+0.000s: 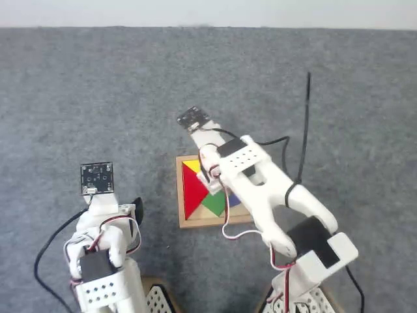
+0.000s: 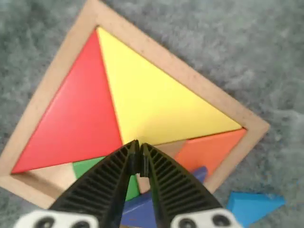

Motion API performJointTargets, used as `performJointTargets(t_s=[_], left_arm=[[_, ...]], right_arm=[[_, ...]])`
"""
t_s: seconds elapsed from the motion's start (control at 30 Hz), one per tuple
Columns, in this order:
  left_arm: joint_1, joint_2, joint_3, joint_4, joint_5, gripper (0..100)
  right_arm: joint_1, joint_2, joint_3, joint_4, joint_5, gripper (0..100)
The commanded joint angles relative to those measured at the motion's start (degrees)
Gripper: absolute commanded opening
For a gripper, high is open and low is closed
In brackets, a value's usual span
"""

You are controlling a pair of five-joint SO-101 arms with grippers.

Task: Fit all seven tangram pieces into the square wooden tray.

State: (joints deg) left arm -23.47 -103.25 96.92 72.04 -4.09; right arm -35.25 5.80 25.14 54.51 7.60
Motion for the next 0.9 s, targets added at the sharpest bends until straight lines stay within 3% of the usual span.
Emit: performJointTargets(t_s=[0.0,0.2,0.87], left_arm=[[-0.26,-0.88,-0.48,0.26,0.53,24],[-0.26,-0.88,-0.48,0.26,0.53,24],[-0.26,-0.88,-0.48,0.26,0.53,24]], right_arm=[[5.76,-1.27,-3.16,1.71,-0.62,0.6],[11.03,-7.43,-0.7,3.74,-0.7,0.6],[10.51,-16.04,10.2,2.15,-0.7,0.6]])
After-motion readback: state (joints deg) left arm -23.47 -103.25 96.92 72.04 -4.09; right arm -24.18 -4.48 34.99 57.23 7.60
